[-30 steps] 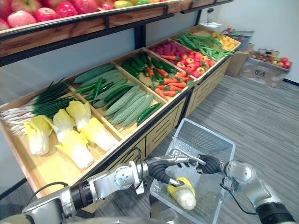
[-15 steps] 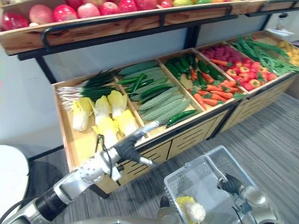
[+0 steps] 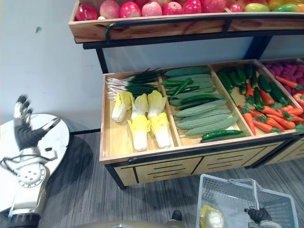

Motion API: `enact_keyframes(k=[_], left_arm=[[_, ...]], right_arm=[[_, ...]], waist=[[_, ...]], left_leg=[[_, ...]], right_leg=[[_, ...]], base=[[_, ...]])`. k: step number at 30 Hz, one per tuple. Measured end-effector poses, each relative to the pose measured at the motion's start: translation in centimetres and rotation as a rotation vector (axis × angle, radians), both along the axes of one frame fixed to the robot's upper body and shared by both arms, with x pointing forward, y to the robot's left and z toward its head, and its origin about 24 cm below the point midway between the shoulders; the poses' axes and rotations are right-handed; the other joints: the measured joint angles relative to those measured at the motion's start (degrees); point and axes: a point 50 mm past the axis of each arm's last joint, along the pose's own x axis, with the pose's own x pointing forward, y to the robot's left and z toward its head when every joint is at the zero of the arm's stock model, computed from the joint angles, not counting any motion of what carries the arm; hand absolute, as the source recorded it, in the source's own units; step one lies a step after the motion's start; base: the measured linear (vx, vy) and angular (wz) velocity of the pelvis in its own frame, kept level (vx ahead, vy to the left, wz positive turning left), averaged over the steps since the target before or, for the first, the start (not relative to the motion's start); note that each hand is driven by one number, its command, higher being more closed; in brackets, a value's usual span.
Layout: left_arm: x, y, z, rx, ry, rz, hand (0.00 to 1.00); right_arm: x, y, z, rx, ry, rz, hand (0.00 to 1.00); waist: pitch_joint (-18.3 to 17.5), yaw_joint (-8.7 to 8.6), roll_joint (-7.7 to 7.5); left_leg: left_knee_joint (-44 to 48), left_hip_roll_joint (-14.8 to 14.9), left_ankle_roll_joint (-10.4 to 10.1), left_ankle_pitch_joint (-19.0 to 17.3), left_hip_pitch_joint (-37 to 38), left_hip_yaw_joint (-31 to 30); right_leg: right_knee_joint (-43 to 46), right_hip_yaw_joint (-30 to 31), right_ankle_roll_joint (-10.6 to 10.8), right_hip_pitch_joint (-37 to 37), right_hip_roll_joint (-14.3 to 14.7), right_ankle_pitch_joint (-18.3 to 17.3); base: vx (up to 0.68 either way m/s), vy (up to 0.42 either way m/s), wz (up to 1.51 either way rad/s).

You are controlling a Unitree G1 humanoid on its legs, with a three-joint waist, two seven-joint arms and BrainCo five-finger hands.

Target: Pick vegetable in the basket

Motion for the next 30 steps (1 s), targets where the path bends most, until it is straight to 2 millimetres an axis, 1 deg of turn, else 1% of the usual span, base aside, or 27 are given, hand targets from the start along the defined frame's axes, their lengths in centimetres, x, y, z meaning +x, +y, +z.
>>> enact_keyframes(k=[1,3,4,6,7,9,10,11,13,15,17,19,20,22,24,27,30], left_arm=[[-0.6,0.5,-1.1,-0.024,0.037,0.046,0.0],[-3.7,1.6,-6.1,-0.146,0.199,0.222,0.0],[-4.5,1.8,-7.3,-0.192,0.229,0.263,0.0],[-8.5,1.9,-11.8,-0.394,0.347,0.433,0.0],[-9.5,1.9,-12.9,-0.447,0.375,0.474,0.0],[-14.3,1.5,-16.7,-0.706,0.452,0.679,0.0],[-15.6,1.4,-17.5,-0.793,0.455,0.734,0.0],[-17.9,1.2,-18.9,-0.963,0.441,0.834,0.0],[-20.9,0.0,-20.4,-1.148,0.447,0.958,0.0],[-21.7,-1.0,-21.1,-1.211,0.511,0.951,0.0],[-21.5,-1.5,-21.4,-1.229,0.569,0.897,0.0],[-20.8,-1.9,-21.7,-1.213,0.67,0.779,0.0],[-20.6,-2.1,-21.8,-1.208,0.699,0.737,0.0],[-20.0,-3.1,-22.3,-1.2,0.802,0.577,0.0],[-19.1,-3.7,-22.4,-1.188,0.841,0.46,0.0],[-18.4,-4.8,-22.7,-1.156,0.911,0.319,0.0],[-18.2,-5.7,-22.9,-1.117,0.987,0.227,0.0]], right_arm=[[0.0,0.3,-0.2,0.006,-0.002,-0.017,1.0],[-0.4,1.8,-1.5,0.046,0.01,-0.068,1.0],[-0.5,2.3,-1.8,0.054,0.012,-0.076,1.0],[-0.7,4.0,-2.9,0.081,0.024,-0.112,1.0],[-0.8,4.3,-3.1,0.086,0.028,-0.114,1.0],[-1.0,5.6,-3.9,0.107,0.037,-0.128,1.0],[-1.0,5.9,-4.0,0.112,0.039,-0.132,1.0],[-1.0,6.4,-4.3,0.123,0.042,-0.139,1.0],[-1.1,7.2,-4.8,0.147,0.056,-0.15,1.0],[-1.4,7.7,-5.1,0.159,0.07,-0.158,1.0],[-1.5,8.0,-5.3,0.162,0.083,-0.154,1.0],[-1.8,8.2,-5.5,0.16,0.099,-0.159,1.0],[-1.9,8.2,-5.5,0.156,0.104,-0.158,1.0],[-1.8,8.2,-5.5,0.139,0.106,-0.143,1.0],[-1.7,8.3,-5.5,0.132,0.107,-0.131,1.0],[-1.8,8.6,-5.6,0.119,0.12,-0.129,1.0],[-1.8,9.0,-5.8,0.104,0.126,-0.128,1.0]], waist=[[0.0,0.22,0.0],[-0.1,0.88,-0.04],[-0.2,0.98,-0.1],[-0.3,1.23,-0.22],[-0.3,1.35,-0.26],[-0.6,1.55,-0.67],[-0.8,1.66,-0.66],[-0.9,1.96,-0.78],[-1.0,2.29,-1.41],[-1.0,2.49,-1.6],[-1.1,2.42,-1.55],[-1.1,2.29,-1.06],[-0.9,2.22,-1.05],[-1.1,0.95,-0.15],[-1.0,0.85,0.14],[-1.0,0.95,-0.03],[-0.8,0.95,-0.21]], left_leg=[[-0.1,0.0,0.0,0.1,-0.1,-0.3],[-0.4,-0.1,0.1,0.1,0.1,-1.6],[-0.5,-0.2,0.1,0.1,0.1,-1.9],[-0.8,-0.2,0.2,0.2,0.4,-2.8],[-0.8,-0.3,0.2,0.2,0.6,-2.9],[-1.0,-0.3,0.2,0.2,1.2,-3.9],[-1.0,-0.3,0.2,0.2,1.4,-3.9],[-1.1,-0.3,0.2,0.2,1.7,-3.9],[-1.2,-0.4,0.2,0.2,2.1,-3.7],[-1.1,-0.4,0.2,0.2,2.1,-3.6],[-1.2,-0.4,0.2,0.2,2.1,-3.3],[-1.2,-0.4,0.2,0.3,2.2,-2.7],[-1.2,-0.4,0.1,0.3,2.2,-2.6],[-1.2,-0.4,0.1,0.3,2.3,-2.5],[-1.2,-0.3,0.1,0.3,2.4,-2.3],[-1.2,-0.2,0.0,0.3,2.5,-2.3],[-1.4,-0.2,-0.1,0.2,2.7,-2.0]], right_leg=[[-0.2,-0.2,0.0,0.1,0.0,0.0],[-1.2,-1.2,0.0,1.1,0.1,0.0],[-1.4,-1.4,0.1,1.4,0.1,0.1],[-1.5,-2.0,0.2,2.1,-0.1,0.2],[-1.5,-2.0,0.2,2.3,-0.1,0.2],[-1.5,-2.7,0.4,3.5,-0.3,0.0],[-1.6,-2.7,0.4,3.6,-0.3,0.0],[-1.6,-2.7,0.4,3.8,-0.3,0.0],[-1.6,-2.6,0.4,4.0,-0.3,0.0],[-1.6,-2.4,0.4,4.0,-0.3,0.0],[-1.6,-1.9,0.6,3.9,-0.4,-0.1],[-1.6,-1.0,0.7,3.7,-0.3,-0.2],[-1.6,-0.9,0.7,3.6,-0.3,-0.2],[-1.6,-0.6,0.7,3.6,-0.2,-0.2],[-1.7,-0.3,0.8,3.5,-0.2,-0.1],[-1.7,-0.3,0.8,3.6,0.0,-0.1],[-1.7,0.0,0.9,3.6,0.0,-0.1]], base=[[0.04,-0.016,0.2],[0.06,-0.015,0.19],[0.06,-0.009,0.23],[0.06,0.005,0.23],[0.06,0.013,0.18],[0.04,0.008,0.2],[0.02,0.001,0.11],[0.0,0.0,0.0],[-0.01,-0.01,-0.03],[-0.02,-0.008,-0.02],[-0.04,-0.02,-0.1],[-0.03,-0.026,-0.13],[-0.03,-0.028,-0.08],[-0.02,-0.023,-0.06],[-0.01,-0.022,-0.05],[0.0,0.0,0.0],[0.0,-0.009,-0.03]])
